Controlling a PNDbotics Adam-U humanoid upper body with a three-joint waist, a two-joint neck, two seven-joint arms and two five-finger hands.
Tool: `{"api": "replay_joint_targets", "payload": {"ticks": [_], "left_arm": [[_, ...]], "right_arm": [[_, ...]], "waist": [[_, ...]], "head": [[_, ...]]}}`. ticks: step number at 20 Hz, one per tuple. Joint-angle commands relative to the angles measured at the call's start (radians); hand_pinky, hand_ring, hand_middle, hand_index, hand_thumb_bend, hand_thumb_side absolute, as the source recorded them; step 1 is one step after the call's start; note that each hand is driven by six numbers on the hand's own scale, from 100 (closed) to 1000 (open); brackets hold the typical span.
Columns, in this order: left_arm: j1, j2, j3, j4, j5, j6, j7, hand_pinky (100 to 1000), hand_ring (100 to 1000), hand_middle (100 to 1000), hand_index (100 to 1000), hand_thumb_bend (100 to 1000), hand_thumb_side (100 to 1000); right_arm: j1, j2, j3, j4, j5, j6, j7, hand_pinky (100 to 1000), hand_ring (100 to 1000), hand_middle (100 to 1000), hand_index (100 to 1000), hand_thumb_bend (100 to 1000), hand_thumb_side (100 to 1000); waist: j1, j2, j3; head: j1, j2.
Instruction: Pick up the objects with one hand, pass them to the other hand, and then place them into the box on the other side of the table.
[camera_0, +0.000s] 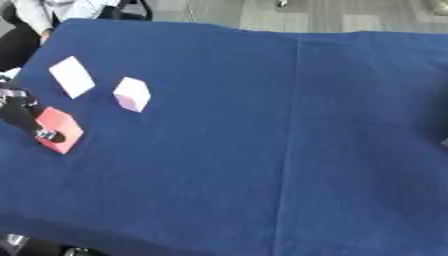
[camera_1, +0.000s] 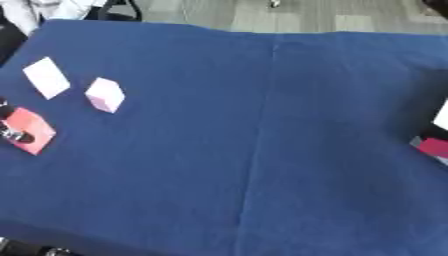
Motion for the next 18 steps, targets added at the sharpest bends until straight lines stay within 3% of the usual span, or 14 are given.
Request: {"api": "replay_joint_targets", "payload": {"ticks": [1, 8, 12, 18], "left_arm": [[-0.014, 0.031, 0.012, -0.026, 0.015, 0.038, 0.006, 807, 778, 643, 580, 491, 259], [-0.005, 0.040, 0.009, -0.060, 0.014, 0.048, 0.020, 793, 750, 605, 518, 426, 100], [0.005, 0.048, 0.023, -0.097, 0.015, 0.046, 0.022, 788, 743, 599, 513, 404, 100], [0.022, 0.064, 0.087, -0.237, 0.049, 0.060, 0.082, 779, 719, 579, 501, 368, 100]], "right_arm": [[-0.015, -0.022, -0.004, -0.010, 0.005, -0.003, 0.002, 882, 830, 845, 887, 310, 396], [-0.018, -0.024, -0.004, -0.016, 0.002, -0.004, 0.003, 882, 829, 845, 887, 307, 397], [-0.017, -0.027, -0.004, -0.019, 0.003, -0.004, 0.004, 883, 829, 845, 887, 312, 395], [-0.023, -0.036, -0.002, -0.040, 0.004, -0.005, 0.006, 884, 831, 846, 888, 323, 385]], "waist": [[0.014, -0.021, 0.001], [0.014, -0.027, 0.000], [0.012, -0.030, 0.000], [0.008, -0.032, 0.005]], "head": [[-0.002, 0.006], [-0.011, 0.006], [-0.018, 0.006], [-0.036, 0.006]]}}
